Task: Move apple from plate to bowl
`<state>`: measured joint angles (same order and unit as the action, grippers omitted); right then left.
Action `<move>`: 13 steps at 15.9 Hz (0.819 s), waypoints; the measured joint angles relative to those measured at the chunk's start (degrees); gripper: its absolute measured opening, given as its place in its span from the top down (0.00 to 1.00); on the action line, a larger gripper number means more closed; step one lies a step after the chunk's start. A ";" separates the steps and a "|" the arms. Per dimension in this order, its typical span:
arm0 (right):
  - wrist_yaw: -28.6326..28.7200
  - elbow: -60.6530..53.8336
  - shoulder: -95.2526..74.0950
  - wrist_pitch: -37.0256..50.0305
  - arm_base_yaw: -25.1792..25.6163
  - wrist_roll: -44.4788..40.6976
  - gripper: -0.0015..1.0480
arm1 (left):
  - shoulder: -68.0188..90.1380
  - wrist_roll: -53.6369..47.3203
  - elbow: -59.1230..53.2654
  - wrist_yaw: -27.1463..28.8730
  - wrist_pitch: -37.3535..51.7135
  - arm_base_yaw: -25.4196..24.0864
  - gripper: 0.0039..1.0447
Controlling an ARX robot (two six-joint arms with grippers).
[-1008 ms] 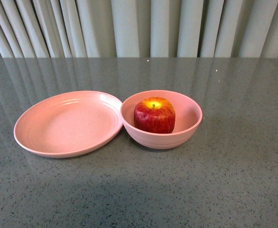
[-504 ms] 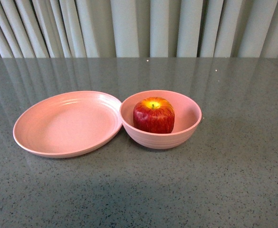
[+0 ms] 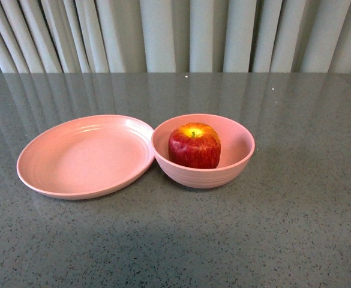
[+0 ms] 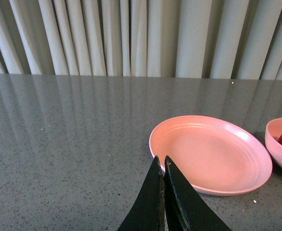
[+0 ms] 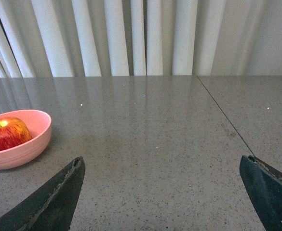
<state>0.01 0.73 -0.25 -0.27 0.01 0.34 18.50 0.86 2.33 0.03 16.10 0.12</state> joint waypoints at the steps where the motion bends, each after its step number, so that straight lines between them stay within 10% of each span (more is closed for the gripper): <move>1: 0.00 0.00 0.00 0.02 0.00 0.00 0.06 | -0.94 0.00 -0.63 -0.02 0.66 0.00 0.99; 13: 0.00 0.00 0.00 0.00 0.00 0.00 0.06 | -18.01 -0.09 -1.49 -0.02 -16.57 -0.07 0.99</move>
<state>0.01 0.73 -0.25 -0.27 0.01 0.34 0.49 0.78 0.84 0.01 -0.47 0.05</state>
